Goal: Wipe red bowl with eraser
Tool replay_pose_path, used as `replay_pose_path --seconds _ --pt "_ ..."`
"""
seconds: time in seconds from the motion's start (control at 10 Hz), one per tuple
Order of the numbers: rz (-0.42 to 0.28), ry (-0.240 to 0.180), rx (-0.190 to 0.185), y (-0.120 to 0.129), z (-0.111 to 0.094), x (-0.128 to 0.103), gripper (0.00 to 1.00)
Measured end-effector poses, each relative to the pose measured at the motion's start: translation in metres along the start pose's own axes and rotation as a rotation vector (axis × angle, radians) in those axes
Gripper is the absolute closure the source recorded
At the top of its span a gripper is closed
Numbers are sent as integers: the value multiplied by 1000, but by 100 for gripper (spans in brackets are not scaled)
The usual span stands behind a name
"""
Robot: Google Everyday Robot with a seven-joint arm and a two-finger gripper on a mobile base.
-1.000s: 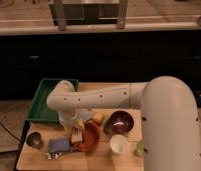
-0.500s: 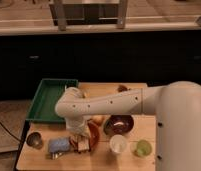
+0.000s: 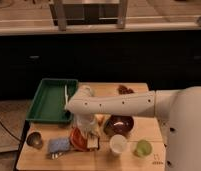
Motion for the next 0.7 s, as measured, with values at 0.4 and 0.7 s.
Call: replay_pose_path --seconds 0.4,0.7 --pt "-7 25 -11 -19 -12 30 100" --pt "-95 27 -5 -63 -15 30 100"
